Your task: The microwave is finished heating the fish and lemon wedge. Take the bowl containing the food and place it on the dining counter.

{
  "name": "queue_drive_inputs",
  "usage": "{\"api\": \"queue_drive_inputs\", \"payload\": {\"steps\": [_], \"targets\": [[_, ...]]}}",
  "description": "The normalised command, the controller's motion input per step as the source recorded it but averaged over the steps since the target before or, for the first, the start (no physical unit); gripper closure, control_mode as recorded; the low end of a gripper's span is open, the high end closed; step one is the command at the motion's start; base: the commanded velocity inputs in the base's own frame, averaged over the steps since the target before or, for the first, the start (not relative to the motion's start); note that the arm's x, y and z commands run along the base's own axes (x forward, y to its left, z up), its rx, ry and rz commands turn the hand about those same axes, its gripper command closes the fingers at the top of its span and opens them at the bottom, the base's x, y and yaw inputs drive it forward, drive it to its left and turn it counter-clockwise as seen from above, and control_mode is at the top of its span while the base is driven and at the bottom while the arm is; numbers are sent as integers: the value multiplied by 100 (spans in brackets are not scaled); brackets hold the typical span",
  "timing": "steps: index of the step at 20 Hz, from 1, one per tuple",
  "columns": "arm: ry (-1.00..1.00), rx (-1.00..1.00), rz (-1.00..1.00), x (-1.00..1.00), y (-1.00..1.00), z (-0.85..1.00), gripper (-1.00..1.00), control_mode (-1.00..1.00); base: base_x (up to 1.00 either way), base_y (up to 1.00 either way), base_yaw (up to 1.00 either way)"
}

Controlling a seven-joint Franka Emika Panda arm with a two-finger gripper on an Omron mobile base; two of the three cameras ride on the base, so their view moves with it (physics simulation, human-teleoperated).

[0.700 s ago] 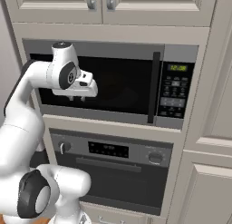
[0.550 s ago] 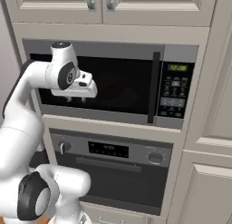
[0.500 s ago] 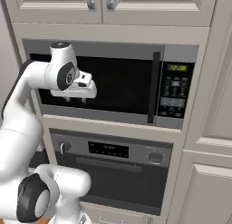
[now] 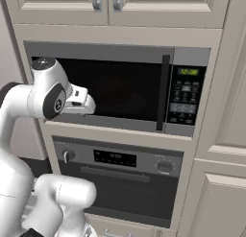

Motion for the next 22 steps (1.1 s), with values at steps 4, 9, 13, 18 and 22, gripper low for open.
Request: {"api": "queue_drive_inputs", "payload": {"steps": [4,9,13,18,22], "targets": [[-3,1,0,-26,0,0,-100,-100,0,0,0],[0,0,0,-5,-4,0,-100,100,-12,-20,0],[0,0,0,0,0,0,-100,100,-39,-70,0],[0,0,0,0,0,0,-100,100,-45,-69,0],[0,0,0,0,0,0,-100,100,-41,-44,0]]}}
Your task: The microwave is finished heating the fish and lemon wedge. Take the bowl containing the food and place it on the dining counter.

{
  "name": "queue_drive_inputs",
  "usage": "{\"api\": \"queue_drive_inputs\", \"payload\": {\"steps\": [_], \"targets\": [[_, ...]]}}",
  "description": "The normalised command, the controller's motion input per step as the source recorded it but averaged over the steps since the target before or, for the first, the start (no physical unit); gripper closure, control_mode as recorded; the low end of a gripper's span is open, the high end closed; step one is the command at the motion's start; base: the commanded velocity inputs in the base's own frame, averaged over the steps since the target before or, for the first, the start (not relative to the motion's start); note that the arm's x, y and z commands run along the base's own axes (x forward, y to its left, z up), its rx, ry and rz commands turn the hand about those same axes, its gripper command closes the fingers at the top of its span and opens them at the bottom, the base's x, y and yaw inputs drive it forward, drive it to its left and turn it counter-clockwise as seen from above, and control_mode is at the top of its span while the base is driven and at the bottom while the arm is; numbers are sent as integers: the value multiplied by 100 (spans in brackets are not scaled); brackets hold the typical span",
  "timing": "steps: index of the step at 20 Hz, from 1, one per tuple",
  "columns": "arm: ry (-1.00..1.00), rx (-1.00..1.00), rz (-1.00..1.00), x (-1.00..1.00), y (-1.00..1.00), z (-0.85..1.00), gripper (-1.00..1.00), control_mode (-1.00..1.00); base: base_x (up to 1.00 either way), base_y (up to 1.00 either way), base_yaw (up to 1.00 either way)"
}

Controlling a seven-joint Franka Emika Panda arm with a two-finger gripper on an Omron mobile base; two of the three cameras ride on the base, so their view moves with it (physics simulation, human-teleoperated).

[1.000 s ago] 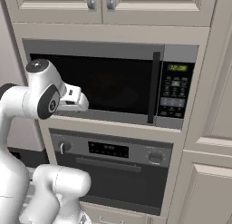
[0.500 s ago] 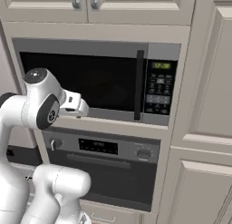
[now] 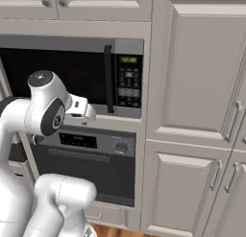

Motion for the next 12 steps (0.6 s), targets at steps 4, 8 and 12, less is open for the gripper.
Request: {"api": "queue_drive_inputs", "payload": {"steps": [4,8,12], "targets": [[0,0,0,0,0,0,-100,100,-56,-42,0],[0,0,0,0,0,0,-100,-100,-11,-9,0],[0,0,0,0,0,0,-100,-100,0,0,0]]}}
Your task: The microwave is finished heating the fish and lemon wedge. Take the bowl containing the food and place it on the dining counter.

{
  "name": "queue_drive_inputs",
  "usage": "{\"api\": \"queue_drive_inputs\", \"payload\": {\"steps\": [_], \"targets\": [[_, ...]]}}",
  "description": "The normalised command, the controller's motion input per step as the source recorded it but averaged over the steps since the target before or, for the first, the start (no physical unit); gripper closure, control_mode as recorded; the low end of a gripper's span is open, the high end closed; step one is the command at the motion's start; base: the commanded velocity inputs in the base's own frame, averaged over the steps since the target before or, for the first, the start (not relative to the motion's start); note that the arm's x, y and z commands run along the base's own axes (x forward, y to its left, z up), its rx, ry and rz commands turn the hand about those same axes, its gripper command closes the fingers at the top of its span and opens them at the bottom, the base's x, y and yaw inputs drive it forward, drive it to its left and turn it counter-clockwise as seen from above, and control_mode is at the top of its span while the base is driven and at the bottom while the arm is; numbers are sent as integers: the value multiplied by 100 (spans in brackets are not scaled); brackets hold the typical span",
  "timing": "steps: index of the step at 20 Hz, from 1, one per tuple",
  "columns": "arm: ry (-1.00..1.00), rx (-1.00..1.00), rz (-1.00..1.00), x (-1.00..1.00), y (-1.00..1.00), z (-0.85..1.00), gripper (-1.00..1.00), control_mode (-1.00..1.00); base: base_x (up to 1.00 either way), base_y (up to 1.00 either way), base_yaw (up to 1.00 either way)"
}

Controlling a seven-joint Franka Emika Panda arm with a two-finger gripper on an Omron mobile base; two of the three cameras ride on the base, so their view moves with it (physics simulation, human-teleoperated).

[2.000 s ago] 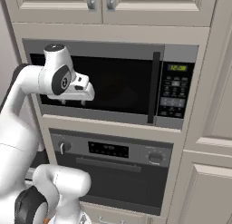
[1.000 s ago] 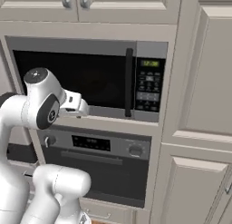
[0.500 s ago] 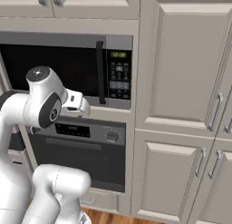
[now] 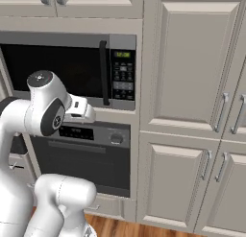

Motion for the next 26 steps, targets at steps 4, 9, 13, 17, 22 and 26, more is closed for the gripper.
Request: {"api": "queue_drive_inputs", "payload": {"steps": [4,9,13,17,22,26], "targets": [[-13,0,0,0,0,16,-100,-100,0,0,0],[-37,7,0,1,-6,76,-100,-100,0,0,0],[-35,12,-1,19,-23,81,-100,-100,0,0,0],[-19,8,-5,50,-10,80,-100,-100,0,0,0],[12,0,-2,77,0,24,-100,-100,0,0,0],[6,-8,0,25,5,-37,-100,-100,0,0,0]]}}
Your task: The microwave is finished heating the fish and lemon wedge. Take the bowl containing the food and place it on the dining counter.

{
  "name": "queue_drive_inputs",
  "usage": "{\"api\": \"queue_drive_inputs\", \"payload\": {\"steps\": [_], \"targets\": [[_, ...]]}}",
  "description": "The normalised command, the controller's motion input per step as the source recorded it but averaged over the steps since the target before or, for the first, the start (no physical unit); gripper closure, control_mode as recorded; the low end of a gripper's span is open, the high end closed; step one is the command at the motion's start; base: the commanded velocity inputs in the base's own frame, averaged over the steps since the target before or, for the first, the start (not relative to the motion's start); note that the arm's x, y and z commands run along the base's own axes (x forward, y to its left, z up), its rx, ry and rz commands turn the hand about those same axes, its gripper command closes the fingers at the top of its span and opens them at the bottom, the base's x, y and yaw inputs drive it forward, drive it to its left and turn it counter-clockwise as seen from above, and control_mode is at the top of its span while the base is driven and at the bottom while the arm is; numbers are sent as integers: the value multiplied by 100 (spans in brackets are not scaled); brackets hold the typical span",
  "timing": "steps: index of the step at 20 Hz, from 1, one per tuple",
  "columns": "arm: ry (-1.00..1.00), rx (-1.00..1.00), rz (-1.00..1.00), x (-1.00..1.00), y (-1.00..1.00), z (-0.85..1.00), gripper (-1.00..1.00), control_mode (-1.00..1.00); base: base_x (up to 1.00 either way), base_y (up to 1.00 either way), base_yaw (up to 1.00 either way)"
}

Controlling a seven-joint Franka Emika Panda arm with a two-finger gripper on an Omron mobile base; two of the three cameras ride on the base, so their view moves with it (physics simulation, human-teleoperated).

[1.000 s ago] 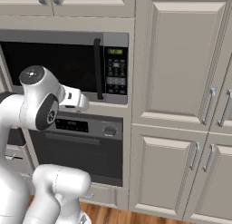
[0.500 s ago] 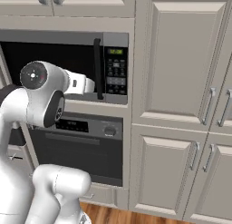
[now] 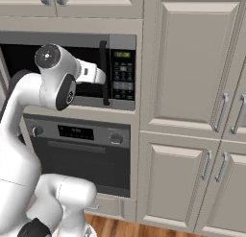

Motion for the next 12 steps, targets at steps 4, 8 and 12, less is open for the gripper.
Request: {"api": "queue_drive_inputs", "payload": {"steps": [4,8,12], "targets": [[0,-10,0,65,9,-49,-100,-100,0,0,0],[0,-4,-1,74,7,-37,-100,-100,0,0,0],[-6,0,-1,65,-2,-25,-100,-100,0,0,0]]}}
